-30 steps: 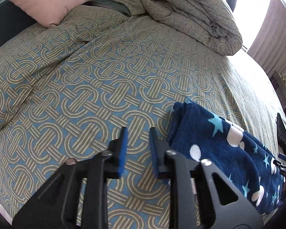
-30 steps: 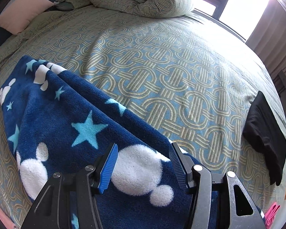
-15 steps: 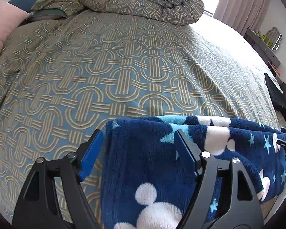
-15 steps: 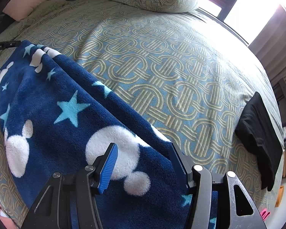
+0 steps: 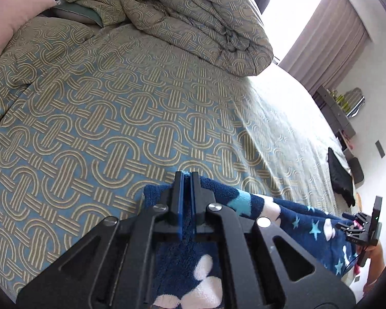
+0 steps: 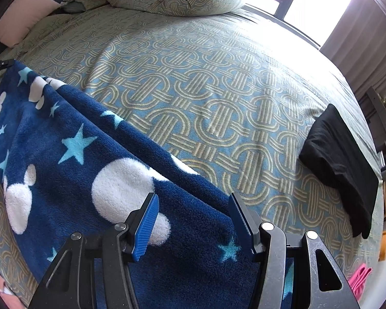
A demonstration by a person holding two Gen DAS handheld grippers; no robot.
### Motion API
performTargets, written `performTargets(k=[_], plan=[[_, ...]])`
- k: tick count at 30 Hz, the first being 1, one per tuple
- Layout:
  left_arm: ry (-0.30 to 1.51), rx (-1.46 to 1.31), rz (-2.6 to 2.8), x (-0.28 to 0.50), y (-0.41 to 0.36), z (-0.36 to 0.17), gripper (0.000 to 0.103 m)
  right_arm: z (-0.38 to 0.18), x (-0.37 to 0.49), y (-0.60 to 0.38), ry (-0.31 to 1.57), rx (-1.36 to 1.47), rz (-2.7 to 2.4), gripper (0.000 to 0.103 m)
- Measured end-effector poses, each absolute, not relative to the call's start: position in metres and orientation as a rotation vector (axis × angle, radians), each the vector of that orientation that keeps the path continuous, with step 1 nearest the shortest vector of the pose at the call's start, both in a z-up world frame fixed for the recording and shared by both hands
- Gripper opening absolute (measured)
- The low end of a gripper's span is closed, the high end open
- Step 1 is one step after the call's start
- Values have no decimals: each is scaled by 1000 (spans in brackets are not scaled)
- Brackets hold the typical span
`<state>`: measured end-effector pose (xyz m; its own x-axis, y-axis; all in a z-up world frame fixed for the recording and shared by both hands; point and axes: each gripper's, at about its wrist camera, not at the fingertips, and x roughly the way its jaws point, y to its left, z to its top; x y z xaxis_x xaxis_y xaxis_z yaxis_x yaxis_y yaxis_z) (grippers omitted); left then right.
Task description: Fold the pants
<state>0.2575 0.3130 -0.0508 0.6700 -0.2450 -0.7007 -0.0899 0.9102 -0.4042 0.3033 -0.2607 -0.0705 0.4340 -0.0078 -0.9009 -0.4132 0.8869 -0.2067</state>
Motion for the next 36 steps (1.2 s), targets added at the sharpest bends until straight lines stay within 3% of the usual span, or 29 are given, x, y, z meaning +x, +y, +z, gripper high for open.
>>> performTargets(k=[5, 10, 11, 12, 13, 14, 15, 20, 21, 23, 24, 25, 30, 32, 33, 34, 36], plan=[[782, -441, -83, 256, 322, -30, 2, -71, 304, -269, 1110, -437, 311, 62], [862, -431, -83, 264, 323, -42, 4, -83, 319, -255, 1154, -506, 417, 68], [891, -429, -84, 265, 322, -49, 10, -85, 322, -252, 1165, -517, 424, 68], [930, -424, -85, 267, 322, -58, 32, -87, 325, -249, 1170, -529, 421, 68], [961, -421, -81, 268, 321, -66, 62, -89, 327, -246, 1169, -536, 416, 68], [985, -420, -78, 270, 320, -75, 73, -89, 328, -244, 1163, -534, 415, 68], [993, -412, -77, 269, 317, -81, 76, -88, 328, -243, 1156, -523, 417, 68], [1034, -353, -120, 283, 301, -102, 76, -89, 321, -245, 1148, -482, 393, 68], [1040, -350, -129, 287, 298, -104, 72, -88, 319, -244, 1145, -486, 391, 68], [1051, -342, -165, 292, 290, -106, 40, -86, 316, -244, 1139, -499, 379, 68], [1059, -324, -186, 294, 284, -105, 13, -85, 316, -244, 1137, -505, 373, 68], [1064, -310, -204, 295, 280, -105, 7, -84, 315, -243, 1135, -511, 370, 68], [1093, -197, -228, 292, 259, -105, 9, -81, 311, -241, 1124, -518, 364, 68], [1121, -164, -199, 296, 257, -110, 31, -81, 311, -238, 1121, -519, 365, 68], [1136, -149, -181, 298, 257, -114, 53, -81, 311, -237, 1120, -518, 367, 68], [1138, -148, -181, 298, 257, -116, 58, -81, 310, -237, 1119, -517, 369, 68], [1136, -148, -172, 300, 257, -117, 58, -82, 309, -236, 1119, -515, 368, 68]])
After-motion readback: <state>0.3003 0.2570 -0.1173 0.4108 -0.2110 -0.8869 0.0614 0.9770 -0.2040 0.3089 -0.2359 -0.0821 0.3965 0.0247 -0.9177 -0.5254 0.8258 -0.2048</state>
